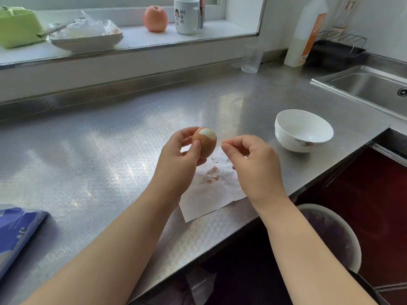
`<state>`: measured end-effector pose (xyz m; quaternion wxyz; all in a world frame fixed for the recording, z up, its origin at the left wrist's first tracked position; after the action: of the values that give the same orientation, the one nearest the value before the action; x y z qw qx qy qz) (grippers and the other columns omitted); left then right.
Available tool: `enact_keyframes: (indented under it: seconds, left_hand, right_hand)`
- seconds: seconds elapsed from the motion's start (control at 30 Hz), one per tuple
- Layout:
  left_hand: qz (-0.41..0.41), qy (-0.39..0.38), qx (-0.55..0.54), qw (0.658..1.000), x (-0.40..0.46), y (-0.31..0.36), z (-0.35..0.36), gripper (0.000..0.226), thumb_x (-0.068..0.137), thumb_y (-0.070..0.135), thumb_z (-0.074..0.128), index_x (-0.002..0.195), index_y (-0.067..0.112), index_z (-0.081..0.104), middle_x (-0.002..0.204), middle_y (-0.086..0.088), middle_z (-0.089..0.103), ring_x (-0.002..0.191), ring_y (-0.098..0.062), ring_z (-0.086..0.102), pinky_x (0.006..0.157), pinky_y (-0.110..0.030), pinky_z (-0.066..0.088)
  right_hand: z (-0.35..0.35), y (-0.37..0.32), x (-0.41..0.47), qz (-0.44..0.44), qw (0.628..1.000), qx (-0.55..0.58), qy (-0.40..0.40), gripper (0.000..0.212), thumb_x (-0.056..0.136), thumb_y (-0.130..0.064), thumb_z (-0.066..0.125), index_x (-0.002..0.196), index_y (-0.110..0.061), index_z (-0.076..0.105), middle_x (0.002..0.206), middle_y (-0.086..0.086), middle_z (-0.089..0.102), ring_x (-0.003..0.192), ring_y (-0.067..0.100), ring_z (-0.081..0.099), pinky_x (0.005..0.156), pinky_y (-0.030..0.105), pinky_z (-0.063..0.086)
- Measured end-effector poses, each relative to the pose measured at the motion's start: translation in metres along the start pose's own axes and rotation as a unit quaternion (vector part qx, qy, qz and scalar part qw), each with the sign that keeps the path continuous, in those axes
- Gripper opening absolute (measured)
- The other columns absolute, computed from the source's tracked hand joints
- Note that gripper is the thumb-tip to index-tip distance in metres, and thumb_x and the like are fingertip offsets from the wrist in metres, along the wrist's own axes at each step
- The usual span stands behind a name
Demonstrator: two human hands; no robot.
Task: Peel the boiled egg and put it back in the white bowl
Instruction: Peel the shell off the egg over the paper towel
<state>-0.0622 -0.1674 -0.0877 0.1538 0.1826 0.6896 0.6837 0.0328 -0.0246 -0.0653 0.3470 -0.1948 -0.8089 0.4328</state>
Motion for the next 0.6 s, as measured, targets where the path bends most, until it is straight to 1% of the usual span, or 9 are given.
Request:
enact_keyframes:
  seconds: [0.1,0.17,0.23,0.3,0.37,0.4,0.47,0.53,0.6]
  left_hand:
    - [-0.013,-0.003,-0.054,0.998,0.001,-0.001,-0.001,0.030,0.102,0.009,0.050,0.128,0.023,0.056,0.122,-0.005,0.064,0.095,-0.011,0.071,0.085,-0.027,0.059]
    - [-0.020,-0.014,-0.079,0.997,0.001,-0.001,0.001,0.032,0.102,0.007,0.048,0.129,0.021,0.056,0.122,-0.011,0.064,0.097,-0.015,0.069,0.085,-0.027,0.059]
    - [-0.028,-0.030,-0.096,0.995,0.000,0.000,0.004,0.031,0.103,0.007,0.047,0.129,0.018,0.057,0.121,-0.013,0.065,0.099,-0.018,0.067,0.084,-0.027,0.059]
    - [-0.036,-0.045,-0.108,0.992,0.000,-0.001,0.007,0.028,0.103,0.008,0.047,0.128,0.015,0.059,0.118,-0.013,0.067,0.098,-0.017,0.068,0.084,-0.028,0.059]
    - [-0.043,-0.056,-0.117,0.991,0.000,-0.002,0.009,0.027,0.103,0.009,0.048,0.126,0.014,0.060,0.116,-0.012,0.070,0.098,-0.017,0.069,0.083,-0.028,0.058]
    - [-0.044,-0.060,-0.116,0.990,0.000,-0.003,0.010,0.027,0.103,0.009,0.048,0.126,0.014,0.061,0.116,-0.012,0.070,0.099,-0.018,0.069,0.082,-0.028,0.058]
    - [-0.041,-0.069,-0.104,0.991,-0.001,-0.004,0.011,0.026,0.102,0.011,0.050,0.124,0.016,0.063,0.116,-0.012,0.072,0.098,-0.017,0.071,0.082,-0.027,0.058]
    - [-0.042,-0.080,-0.095,0.991,-0.001,-0.005,0.013,0.026,0.100,0.012,0.055,0.124,0.017,0.064,0.118,-0.011,0.071,0.098,-0.016,0.073,0.083,-0.027,0.058]
    - [-0.045,-0.096,-0.097,0.990,-0.002,-0.005,0.015,0.032,0.092,0.017,0.068,0.124,0.018,0.064,0.120,-0.011,0.070,0.100,-0.019,0.073,0.087,-0.030,0.057]
  right_hand:
    - [0.005,0.012,-0.007,0.026,0.999,-0.002,-0.032,0.008,0.081,-0.024,0.074,0.077,-0.025,0.068,0.075,-0.015,0.068,0.073,-0.002,0.062,0.067,0.007,0.043]
    - [0.008,0.019,-0.009,0.037,0.998,-0.021,-0.056,0.008,0.081,-0.024,0.074,0.076,-0.024,0.067,0.072,-0.015,0.068,0.071,-0.004,0.061,0.065,0.005,0.041]
    - [0.012,0.022,-0.010,0.047,0.994,-0.036,-0.088,0.009,0.084,-0.019,0.069,0.081,-0.027,0.071,0.078,-0.017,0.070,0.077,-0.006,0.062,0.069,0.004,0.042]
    - [0.014,0.022,-0.009,0.056,0.992,-0.017,-0.108,0.025,0.088,-0.008,0.060,0.095,-0.028,0.073,0.089,-0.018,0.072,0.086,-0.006,0.064,0.080,0.009,0.046]
    - [0.010,0.017,-0.006,0.059,0.995,0.029,-0.081,0.030,0.090,-0.007,0.055,0.104,-0.028,0.071,0.095,-0.015,0.072,0.090,0.000,0.067,0.086,0.023,0.052]
    - [0.007,0.015,-0.005,0.064,0.994,0.063,-0.057,0.025,0.091,-0.011,0.058,0.103,-0.029,0.071,0.094,-0.012,0.073,0.089,0.004,0.069,0.083,0.027,0.054]
    - [0.003,0.014,-0.001,0.089,0.985,0.143,-0.025,0.008,0.090,-0.025,0.065,0.094,-0.028,0.071,0.085,-0.009,0.074,0.079,0.007,0.070,0.069,0.024,0.056]
    - [0.007,0.012,0.000,0.110,0.976,0.186,-0.032,0.014,0.086,-0.036,0.069,0.087,-0.022,0.072,0.079,-0.006,0.074,0.071,0.008,0.070,0.059,0.018,0.053]
    - [0.012,0.012,0.001,0.129,0.970,0.201,-0.046,0.020,0.081,-0.038,0.074,0.084,-0.018,0.072,0.078,-0.002,0.074,0.071,0.010,0.070,0.058,0.019,0.053]
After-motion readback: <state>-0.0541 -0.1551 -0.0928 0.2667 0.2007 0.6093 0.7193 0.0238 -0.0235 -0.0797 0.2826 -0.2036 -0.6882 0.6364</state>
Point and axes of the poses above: each hand's wrist, its own x-axis towards the middle knuckle, its own z-axis out of the palm, y = z × x, the point moved 9 cm from there along x, towards the middle knuckle
